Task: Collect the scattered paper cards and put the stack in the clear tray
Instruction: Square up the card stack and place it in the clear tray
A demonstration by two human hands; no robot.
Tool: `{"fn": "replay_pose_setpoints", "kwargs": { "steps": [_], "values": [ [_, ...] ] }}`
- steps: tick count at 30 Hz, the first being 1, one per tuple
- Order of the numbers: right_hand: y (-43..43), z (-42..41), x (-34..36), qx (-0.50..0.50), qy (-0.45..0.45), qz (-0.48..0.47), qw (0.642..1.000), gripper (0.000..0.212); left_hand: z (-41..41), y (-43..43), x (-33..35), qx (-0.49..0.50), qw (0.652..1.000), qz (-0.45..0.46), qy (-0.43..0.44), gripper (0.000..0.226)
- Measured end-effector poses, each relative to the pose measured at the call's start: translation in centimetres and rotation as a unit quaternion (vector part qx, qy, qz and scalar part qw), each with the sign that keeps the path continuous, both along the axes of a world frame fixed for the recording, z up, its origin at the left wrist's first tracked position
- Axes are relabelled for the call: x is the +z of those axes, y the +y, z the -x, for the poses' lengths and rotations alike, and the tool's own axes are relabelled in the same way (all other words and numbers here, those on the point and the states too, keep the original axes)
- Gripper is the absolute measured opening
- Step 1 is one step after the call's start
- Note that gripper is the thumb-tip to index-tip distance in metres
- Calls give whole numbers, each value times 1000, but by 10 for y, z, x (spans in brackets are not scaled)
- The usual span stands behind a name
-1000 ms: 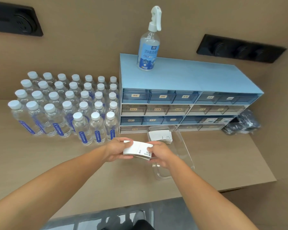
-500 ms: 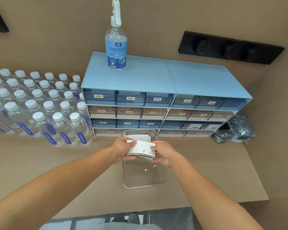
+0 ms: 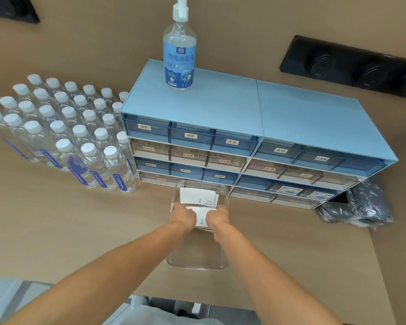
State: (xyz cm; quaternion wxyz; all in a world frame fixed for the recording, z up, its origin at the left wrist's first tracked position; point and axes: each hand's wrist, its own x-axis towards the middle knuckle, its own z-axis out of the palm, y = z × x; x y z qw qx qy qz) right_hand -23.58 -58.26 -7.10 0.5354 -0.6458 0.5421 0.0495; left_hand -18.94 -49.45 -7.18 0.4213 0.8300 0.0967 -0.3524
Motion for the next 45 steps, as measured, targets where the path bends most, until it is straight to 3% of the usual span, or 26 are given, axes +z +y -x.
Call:
{"fn": "replay_pose_setpoints", "kwargs": {
  "steps": [5,10,26,31,35,45],
  "values": [
    [0,-1,-15,-12,13,17,1000,39,-5,-4,-17,-23,998,33,40,62],
    [3,1,-26,-5,10,38,999,53,0,-4,-22,-8,999,-35,-1,55],
    [-1,-1,-30,31,64,83,994,32,5,-11,-20,-15,990,-131,-42,30],
    [0,0,-27,53,86,83,991,32,2,-11,-17,-58,983,-172,-44,35],
    [-2,0,-24,70,89,78,990,45,0,-12,-8,-53,982,-175,-48,32],
    [-1,8,10,76,59,85,992,38,-4,-7,26,-101,973,-192,-78,35]
  ]
}}
